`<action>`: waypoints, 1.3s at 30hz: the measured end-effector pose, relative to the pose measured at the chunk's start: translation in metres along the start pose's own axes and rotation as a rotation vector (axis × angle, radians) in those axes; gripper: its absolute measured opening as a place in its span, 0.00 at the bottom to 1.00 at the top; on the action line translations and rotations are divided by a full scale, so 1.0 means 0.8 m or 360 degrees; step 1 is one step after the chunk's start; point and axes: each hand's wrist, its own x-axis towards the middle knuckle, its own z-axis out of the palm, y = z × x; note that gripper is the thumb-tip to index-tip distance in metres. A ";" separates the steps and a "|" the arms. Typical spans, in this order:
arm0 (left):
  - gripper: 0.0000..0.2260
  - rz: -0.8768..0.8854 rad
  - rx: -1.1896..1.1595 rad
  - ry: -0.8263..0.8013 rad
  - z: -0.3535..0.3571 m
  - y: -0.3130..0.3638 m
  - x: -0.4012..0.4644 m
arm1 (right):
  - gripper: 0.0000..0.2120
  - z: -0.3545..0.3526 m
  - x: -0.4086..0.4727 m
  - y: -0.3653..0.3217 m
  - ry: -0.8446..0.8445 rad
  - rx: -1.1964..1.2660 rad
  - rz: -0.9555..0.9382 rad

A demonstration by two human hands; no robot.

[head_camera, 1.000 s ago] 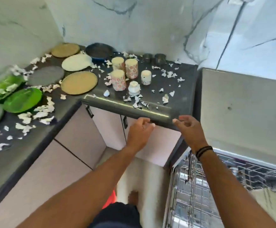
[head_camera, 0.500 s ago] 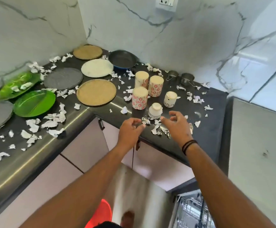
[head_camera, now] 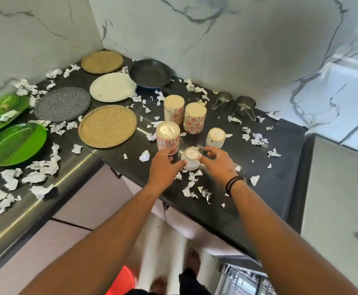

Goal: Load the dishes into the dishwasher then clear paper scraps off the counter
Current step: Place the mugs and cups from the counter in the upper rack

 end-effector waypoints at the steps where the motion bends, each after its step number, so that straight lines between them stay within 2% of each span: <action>1: 0.30 0.0019 0.0047 -0.0020 0.005 0.003 0.005 | 0.24 0.000 0.009 0.001 -0.0048 -0.0021 -0.0006; 5: 0.30 0.0048 0.0143 -0.0107 0.022 0.009 0.014 | 0.25 0.003 0.029 0.000 -0.0215 -0.0102 -0.0044; 10: 0.23 0.0186 0.0234 -0.0106 0.034 0.006 0.022 | 0.17 0.009 0.039 0.007 -0.0353 -0.0185 -0.0134; 13: 0.23 0.0185 0.0320 -0.0048 0.039 -0.002 0.030 | 0.13 0.012 0.038 0.004 -0.0343 -0.0209 -0.0202; 17: 0.21 0.0180 0.0190 0.0053 0.044 -0.011 0.032 | 0.16 0.013 0.034 -0.004 -0.0293 -0.0234 -0.0305; 24: 0.19 0.0316 -0.0068 0.0183 0.029 0.021 0.024 | 0.15 -0.003 0.023 -0.031 -0.0150 -0.0102 -0.0423; 32: 0.17 0.0550 -0.0188 0.0019 0.008 0.047 -0.005 | 0.18 -0.013 -0.024 -0.037 0.0061 0.0062 -0.0341; 39: 0.15 0.0721 -0.0243 -0.0254 0.012 0.051 -0.050 | 0.21 -0.017 -0.082 -0.010 0.0294 0.0130 -0.0222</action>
